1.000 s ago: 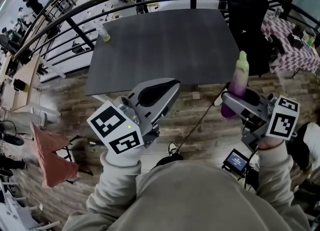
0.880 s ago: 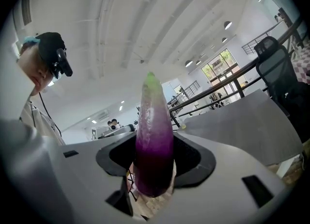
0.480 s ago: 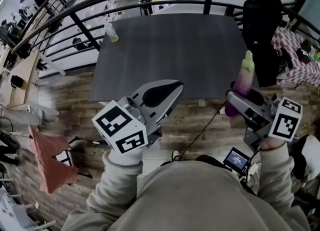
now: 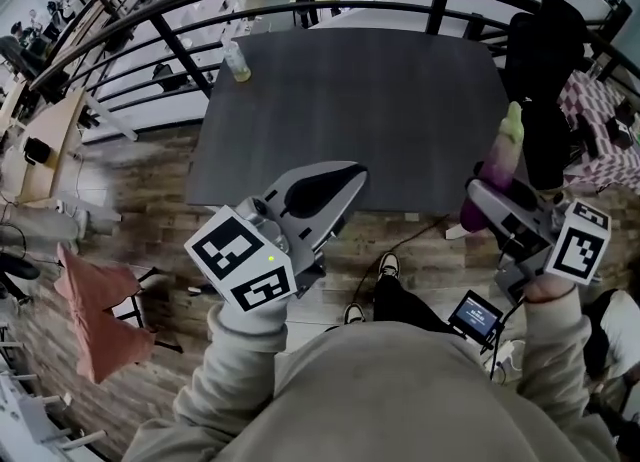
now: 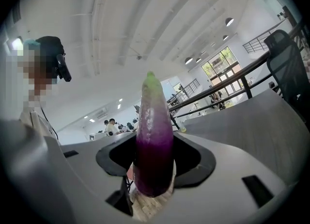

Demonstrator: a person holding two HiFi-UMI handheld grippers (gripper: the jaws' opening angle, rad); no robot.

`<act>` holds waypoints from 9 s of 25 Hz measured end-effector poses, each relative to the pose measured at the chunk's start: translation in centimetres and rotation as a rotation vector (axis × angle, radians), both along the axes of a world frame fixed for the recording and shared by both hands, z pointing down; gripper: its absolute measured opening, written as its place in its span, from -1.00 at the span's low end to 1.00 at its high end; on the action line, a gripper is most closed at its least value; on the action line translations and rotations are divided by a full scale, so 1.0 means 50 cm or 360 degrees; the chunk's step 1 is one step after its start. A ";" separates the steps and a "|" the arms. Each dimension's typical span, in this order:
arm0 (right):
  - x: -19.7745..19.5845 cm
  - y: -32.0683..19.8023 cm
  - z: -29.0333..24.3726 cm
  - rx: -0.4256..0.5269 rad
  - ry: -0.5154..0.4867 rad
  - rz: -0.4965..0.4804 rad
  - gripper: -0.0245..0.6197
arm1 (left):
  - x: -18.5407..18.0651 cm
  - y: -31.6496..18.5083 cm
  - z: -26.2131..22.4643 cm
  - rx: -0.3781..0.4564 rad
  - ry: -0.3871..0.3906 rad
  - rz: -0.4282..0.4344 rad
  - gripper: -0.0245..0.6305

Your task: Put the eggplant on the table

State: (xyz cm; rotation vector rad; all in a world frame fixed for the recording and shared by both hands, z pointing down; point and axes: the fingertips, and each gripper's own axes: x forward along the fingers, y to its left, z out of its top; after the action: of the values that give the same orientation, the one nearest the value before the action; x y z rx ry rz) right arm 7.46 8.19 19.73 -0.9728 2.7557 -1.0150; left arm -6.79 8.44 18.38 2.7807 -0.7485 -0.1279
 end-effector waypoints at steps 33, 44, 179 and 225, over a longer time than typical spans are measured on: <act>0.150 -0.421 0.060 -0.0023 -0.0155 -0.0098 -0.22 | 0.164 -0.408 0.028 -0.0036 -0.0172 -0.0047 -0.93; 0.116 -0.490 0.036 0.0000 -0.0091 0.0025 -0.22 | 0.149 -0.507 0.022 0.0000 -0.0136 0.0131 -0.93; 0.010 -0.442 0.804 -0.1121 0.0589 -0.0223 -0.22 | 0.110 -0.476 0.692 -0.1075 -0.0049 0.0027 -0.93; 0.057 -0.413 0.919 -0.1281 0.0892 -0.0139 -0.10 | 0.108 -0.460 0.702 -0.1121 -0.0024 0.0080 -0.93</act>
State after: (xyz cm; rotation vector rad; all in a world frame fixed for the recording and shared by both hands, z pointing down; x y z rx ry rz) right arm 10.33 -12.44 65.70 -1.3934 2.7997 -2.2706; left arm -1.39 -14.56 53.50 2.1255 -0.5786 0.1427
